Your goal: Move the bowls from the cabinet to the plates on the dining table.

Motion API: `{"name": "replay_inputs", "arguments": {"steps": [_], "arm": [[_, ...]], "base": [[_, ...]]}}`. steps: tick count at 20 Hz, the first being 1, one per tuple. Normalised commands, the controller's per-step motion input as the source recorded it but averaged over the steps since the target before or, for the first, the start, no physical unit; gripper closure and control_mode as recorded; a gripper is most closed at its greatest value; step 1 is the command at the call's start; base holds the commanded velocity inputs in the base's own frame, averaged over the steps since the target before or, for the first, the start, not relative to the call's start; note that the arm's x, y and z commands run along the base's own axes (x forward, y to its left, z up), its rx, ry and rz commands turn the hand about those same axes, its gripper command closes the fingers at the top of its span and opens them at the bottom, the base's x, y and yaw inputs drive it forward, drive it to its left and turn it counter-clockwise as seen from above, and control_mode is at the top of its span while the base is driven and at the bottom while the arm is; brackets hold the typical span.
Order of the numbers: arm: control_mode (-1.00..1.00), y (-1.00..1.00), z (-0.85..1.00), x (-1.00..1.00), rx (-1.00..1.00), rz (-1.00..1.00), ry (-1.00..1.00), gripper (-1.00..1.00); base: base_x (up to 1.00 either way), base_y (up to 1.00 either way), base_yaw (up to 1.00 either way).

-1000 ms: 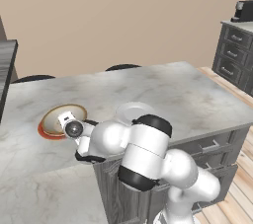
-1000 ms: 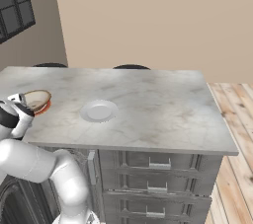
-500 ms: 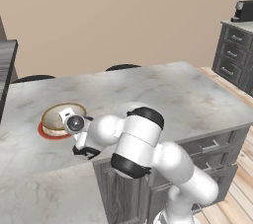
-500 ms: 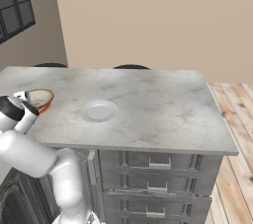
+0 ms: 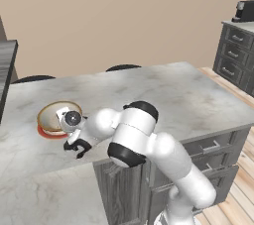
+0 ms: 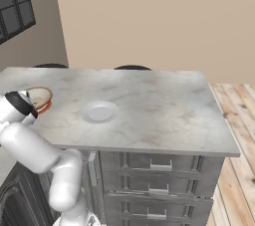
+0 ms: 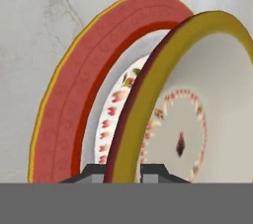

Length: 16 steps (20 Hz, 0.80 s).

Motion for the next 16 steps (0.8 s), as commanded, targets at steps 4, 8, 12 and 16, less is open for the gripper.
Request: {"name": "replay_inputs", "arguments": {"steps": [4, 8, 12, 16], "arm": [[-1.00, 0.33, 0.01, -0.03, 0.00, 0.02, 0.00, -1.00], [-1.00, 0.06, 0.58, -0.39, 0.00, 0.00, -0.02, -1.00], [-1.00, 0.00, 0.58, -0.43, 0.00, 0.00, -0.04, -1.00], [-1.00, 0.00, 0.54, -0.41, 0.00, 0.00, -0.05, -1.00]], "base": [[0.00, 0.00, 0.00], [0.00, 0.00, 0.00], [0.00, 0.00, 0.00], [0.00, 0.00, 0.00]]}}
